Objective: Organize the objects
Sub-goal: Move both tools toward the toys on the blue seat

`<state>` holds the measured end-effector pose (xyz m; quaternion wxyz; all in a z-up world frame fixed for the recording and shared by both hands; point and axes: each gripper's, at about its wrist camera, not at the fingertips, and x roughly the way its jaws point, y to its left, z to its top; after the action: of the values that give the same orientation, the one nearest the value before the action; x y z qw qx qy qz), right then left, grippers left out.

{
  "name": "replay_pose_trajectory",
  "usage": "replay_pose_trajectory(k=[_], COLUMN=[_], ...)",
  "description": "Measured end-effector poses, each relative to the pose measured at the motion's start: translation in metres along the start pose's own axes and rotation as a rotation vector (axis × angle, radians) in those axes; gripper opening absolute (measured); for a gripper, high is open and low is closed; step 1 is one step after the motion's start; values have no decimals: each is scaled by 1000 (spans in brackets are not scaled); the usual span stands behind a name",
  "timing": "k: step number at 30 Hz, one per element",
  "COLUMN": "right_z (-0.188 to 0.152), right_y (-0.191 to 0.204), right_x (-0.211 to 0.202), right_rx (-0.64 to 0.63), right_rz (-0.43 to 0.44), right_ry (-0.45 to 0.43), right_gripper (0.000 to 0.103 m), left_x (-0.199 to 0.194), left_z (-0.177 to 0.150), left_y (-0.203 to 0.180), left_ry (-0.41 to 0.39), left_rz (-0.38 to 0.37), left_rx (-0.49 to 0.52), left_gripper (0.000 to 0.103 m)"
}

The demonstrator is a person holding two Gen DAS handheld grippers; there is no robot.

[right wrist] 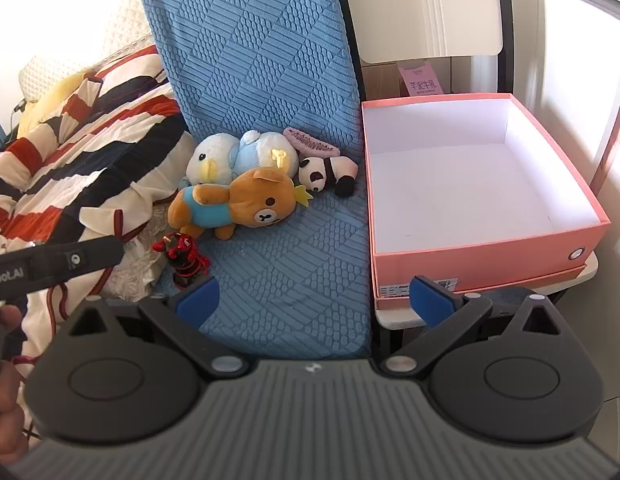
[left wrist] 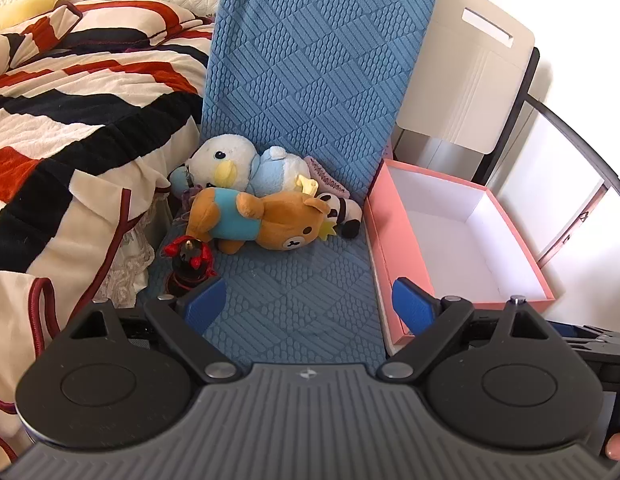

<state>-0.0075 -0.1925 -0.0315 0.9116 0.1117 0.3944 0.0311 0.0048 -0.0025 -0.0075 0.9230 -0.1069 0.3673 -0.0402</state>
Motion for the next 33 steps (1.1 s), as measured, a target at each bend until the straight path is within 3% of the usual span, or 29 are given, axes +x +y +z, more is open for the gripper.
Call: replay_pose_trajectory(k=[33], right_z=[2], right_y=[4], right_x=[2], right_rx=[7], right_rz=[17], right_ry=[27], right_gripper=[103], left_x=[-11], left_z=[4], left_y=[12], left_ry=[-30], left_rz=[2], left_rx=[-12], left_gripper=[93])
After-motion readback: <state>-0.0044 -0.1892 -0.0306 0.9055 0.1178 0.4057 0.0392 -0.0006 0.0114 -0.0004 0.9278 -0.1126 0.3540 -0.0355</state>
